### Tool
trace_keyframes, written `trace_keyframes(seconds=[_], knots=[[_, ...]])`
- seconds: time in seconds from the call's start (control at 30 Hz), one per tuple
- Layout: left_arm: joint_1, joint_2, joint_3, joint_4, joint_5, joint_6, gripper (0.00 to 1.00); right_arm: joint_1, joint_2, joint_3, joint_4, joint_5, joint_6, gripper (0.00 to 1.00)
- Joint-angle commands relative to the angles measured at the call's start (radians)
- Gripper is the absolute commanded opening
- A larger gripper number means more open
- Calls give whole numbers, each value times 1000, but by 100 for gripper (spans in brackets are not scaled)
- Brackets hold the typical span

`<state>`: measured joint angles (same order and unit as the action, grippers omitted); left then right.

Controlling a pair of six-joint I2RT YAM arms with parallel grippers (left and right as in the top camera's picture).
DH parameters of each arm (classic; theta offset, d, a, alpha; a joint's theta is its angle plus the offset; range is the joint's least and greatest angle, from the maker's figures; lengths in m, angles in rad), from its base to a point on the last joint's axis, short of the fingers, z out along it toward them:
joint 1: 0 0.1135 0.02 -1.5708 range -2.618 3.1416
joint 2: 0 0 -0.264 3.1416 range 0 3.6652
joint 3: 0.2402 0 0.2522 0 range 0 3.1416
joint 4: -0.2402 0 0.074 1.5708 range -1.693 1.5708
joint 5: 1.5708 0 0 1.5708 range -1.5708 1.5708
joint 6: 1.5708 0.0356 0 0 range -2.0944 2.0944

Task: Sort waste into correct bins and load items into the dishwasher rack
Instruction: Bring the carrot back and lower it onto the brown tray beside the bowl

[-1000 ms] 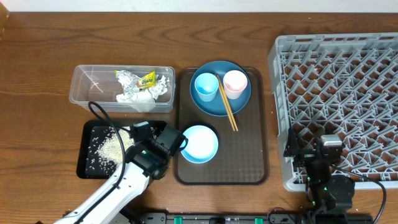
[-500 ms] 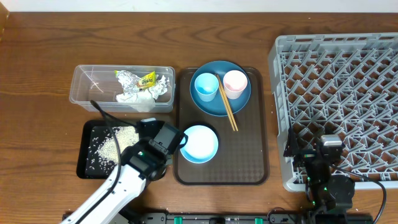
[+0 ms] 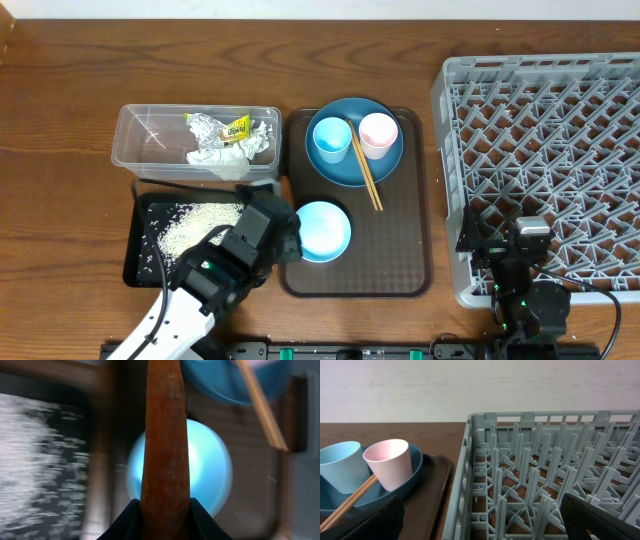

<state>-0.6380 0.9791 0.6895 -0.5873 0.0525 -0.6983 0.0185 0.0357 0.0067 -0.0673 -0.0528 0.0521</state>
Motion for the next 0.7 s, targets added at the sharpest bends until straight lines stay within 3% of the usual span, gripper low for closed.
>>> trace_keyframes(seconds=[0.0, 0.67], knots=[[-50, -6, 30, 30, 101, 5, 15, -1, 2, -1, -4, 0, -5, 99], [-279, 51, 30, 203, 101, -63, 15, -1, 2, -1, -4, 0, -5, 99]])
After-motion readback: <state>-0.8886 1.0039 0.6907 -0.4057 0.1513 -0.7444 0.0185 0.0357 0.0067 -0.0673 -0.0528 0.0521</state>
